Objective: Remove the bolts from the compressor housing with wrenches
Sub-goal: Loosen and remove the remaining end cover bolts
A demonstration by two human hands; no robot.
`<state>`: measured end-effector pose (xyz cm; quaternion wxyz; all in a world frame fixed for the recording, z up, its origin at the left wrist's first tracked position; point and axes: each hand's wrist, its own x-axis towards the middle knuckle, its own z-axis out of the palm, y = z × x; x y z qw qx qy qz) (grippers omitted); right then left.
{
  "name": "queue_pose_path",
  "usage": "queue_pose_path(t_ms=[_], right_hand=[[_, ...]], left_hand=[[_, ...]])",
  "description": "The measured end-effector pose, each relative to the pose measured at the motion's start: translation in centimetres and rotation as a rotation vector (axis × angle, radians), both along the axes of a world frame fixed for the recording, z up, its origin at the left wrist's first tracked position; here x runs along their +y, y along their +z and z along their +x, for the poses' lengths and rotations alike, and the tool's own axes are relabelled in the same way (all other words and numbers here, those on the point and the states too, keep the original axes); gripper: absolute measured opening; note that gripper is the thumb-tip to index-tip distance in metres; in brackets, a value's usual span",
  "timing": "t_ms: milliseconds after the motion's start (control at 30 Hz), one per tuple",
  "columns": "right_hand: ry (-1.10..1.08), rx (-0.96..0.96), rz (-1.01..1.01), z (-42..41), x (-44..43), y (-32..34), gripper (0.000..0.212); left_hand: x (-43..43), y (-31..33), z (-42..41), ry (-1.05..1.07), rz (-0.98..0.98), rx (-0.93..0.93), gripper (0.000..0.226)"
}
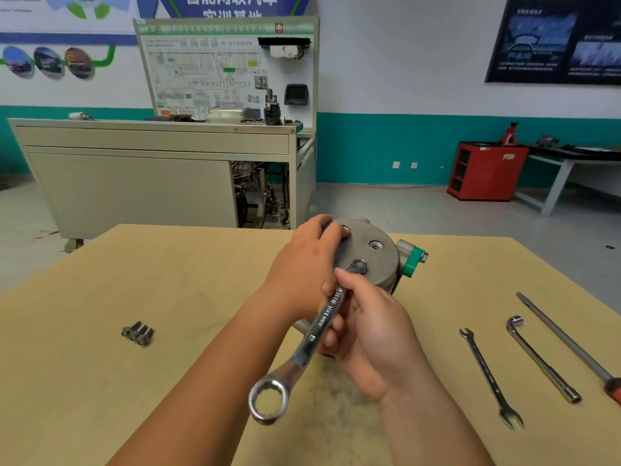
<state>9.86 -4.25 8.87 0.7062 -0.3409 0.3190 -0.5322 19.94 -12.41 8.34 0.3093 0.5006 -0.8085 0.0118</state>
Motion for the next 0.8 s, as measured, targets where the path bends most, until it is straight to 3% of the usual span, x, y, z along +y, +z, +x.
queue_pose_path(t_ms=[200,367,533,667,800], right_hand=[[0.071,0.081,-0.055,-1.0,0.0,-0.7,0.035],[0.153,0.192,-0.202,-2.8,0.9,-1.2,0.022],[0.458,0.286,-0.257,-7.5,-0.5,-1.1,0.018],[0.72,0.176,-0.217,-12.8,-5.2,0.3,0.013],[0.771,0.287,-0.284,-14.5,-8.5,1.3,0.021]], left_hand=[[0.4,0.2,0.1,-0.002,-0.007,-0.018,0.059],[1.0,0.2,0.2,0.006,-0.002,0.04,0.083],[1.4,0.5,-0.2,0.008,0.007,0.041,0.097],[1.2,0.9,-0.2,-0.034,0.026,0.014,0.094],[1.2,0.9,0.0,-0.035,0.035,0.018,0.095]])
